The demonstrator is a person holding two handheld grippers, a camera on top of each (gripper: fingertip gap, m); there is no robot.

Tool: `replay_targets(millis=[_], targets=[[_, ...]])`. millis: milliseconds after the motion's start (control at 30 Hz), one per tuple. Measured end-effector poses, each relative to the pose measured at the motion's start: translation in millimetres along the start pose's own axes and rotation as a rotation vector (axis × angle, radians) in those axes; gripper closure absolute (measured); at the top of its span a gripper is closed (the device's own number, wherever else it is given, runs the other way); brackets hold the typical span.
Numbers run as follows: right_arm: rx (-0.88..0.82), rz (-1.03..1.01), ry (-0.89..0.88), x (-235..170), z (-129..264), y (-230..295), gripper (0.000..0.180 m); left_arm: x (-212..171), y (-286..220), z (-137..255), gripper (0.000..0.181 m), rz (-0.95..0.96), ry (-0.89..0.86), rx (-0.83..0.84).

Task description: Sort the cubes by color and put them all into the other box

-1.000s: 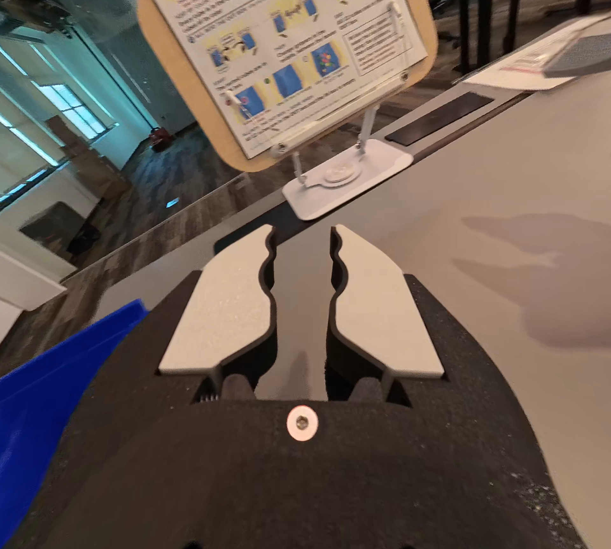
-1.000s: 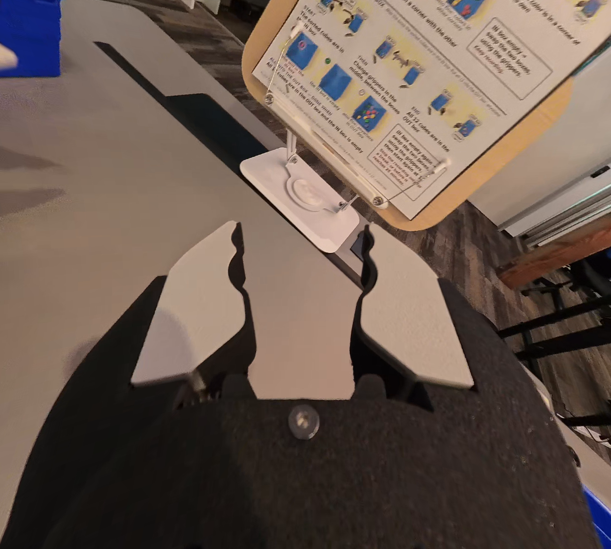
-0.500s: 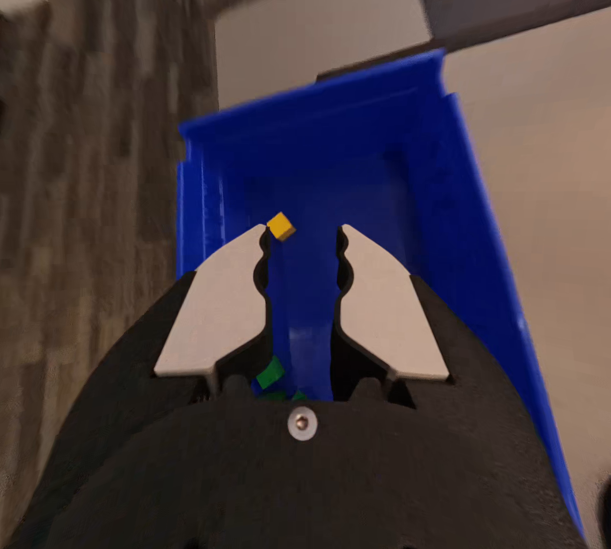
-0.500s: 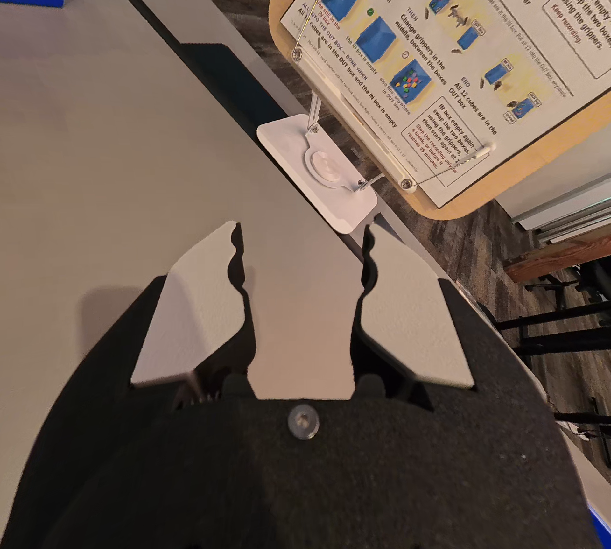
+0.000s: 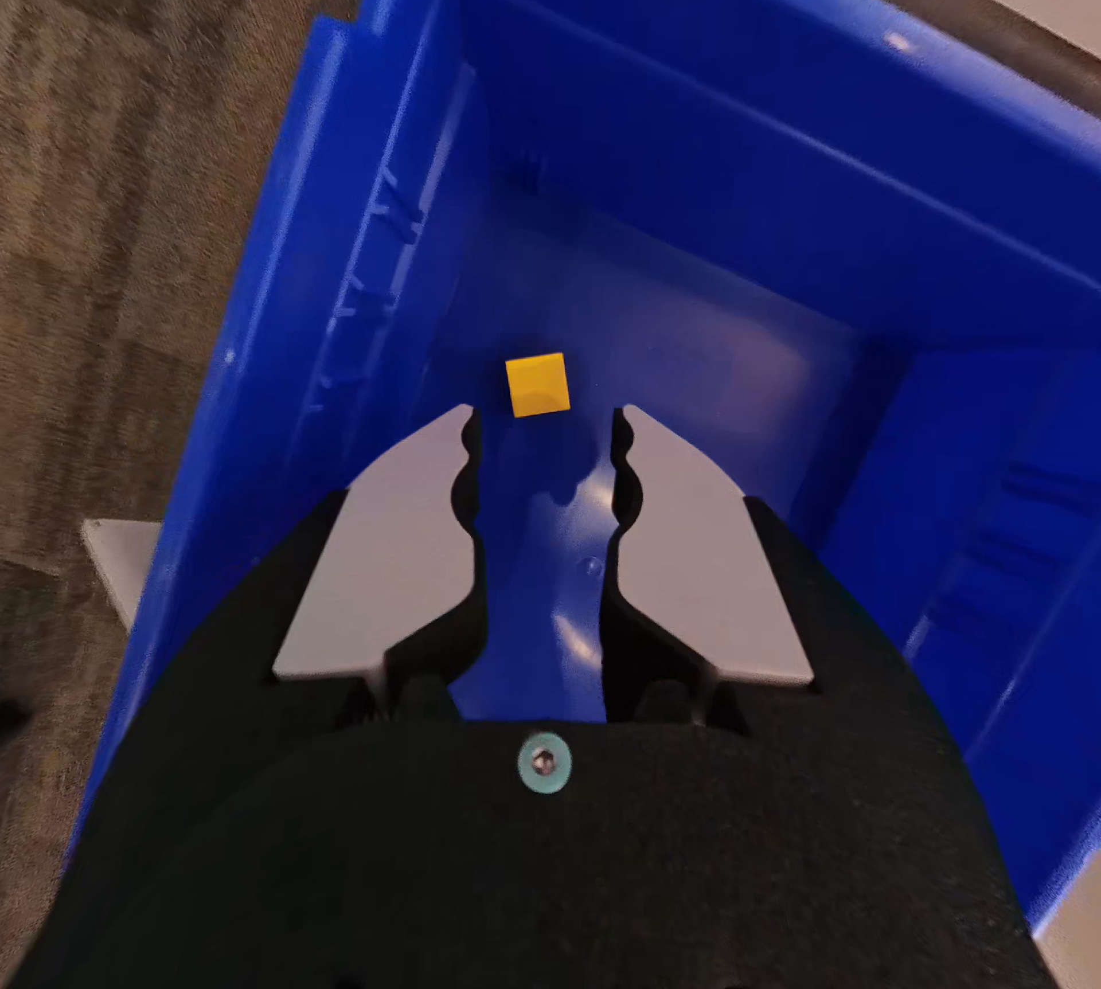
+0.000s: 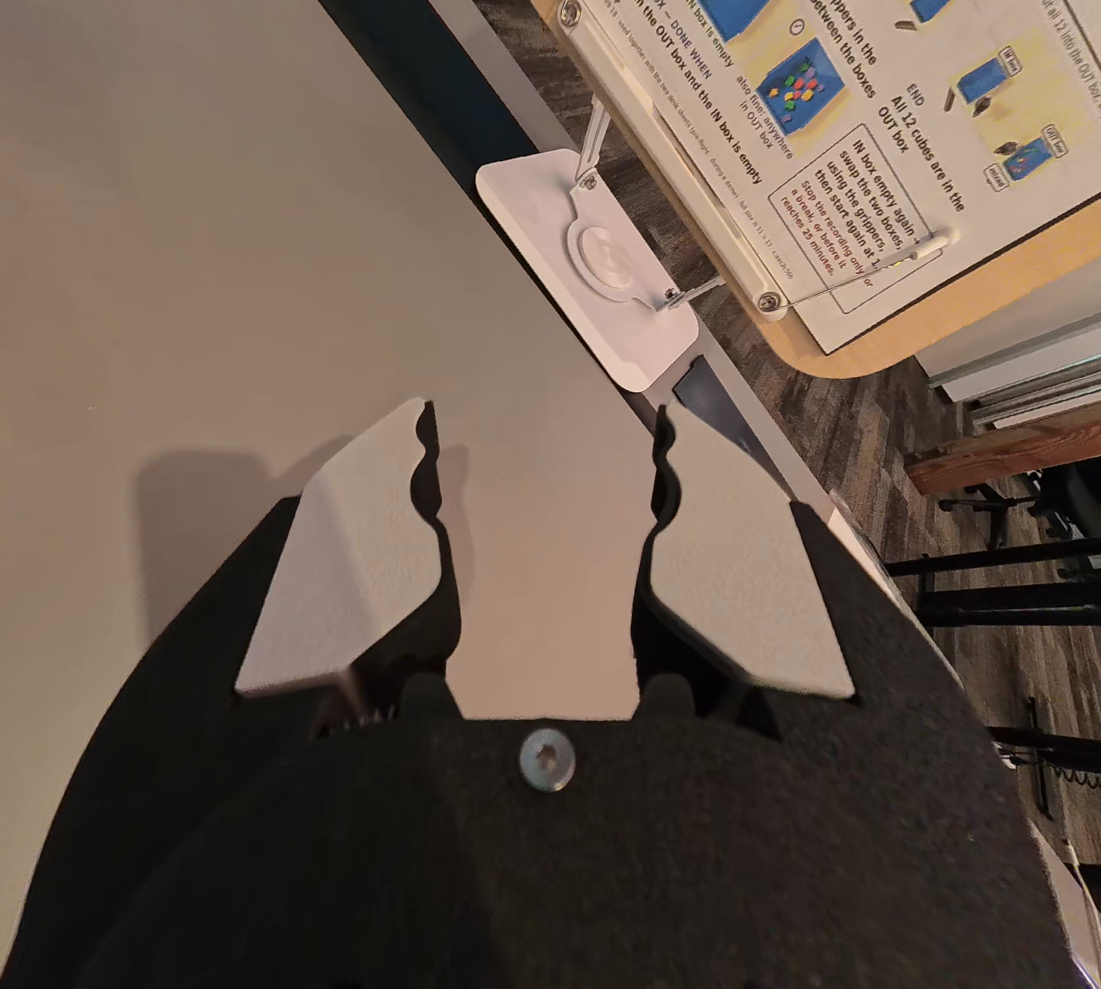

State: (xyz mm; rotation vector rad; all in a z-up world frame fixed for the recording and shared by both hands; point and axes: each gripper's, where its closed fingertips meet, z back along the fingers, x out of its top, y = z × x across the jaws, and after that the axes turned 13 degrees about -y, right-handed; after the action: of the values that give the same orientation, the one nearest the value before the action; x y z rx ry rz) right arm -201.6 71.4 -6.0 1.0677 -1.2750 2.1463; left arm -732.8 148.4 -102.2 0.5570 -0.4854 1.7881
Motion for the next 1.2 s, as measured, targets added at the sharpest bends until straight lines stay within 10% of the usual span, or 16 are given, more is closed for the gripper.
replay_targets(millis=[867,1200], targets=[[0.017,0.030,0.079,-16,-2,-4,0.113,-6,-2,-26,0.158,-0.079,-0.035,0.030],[0.028,-0.037,-0.039,14,12,-7,0.118,54,-146,119,0.158,-0.353,-0.707,-0.450]])
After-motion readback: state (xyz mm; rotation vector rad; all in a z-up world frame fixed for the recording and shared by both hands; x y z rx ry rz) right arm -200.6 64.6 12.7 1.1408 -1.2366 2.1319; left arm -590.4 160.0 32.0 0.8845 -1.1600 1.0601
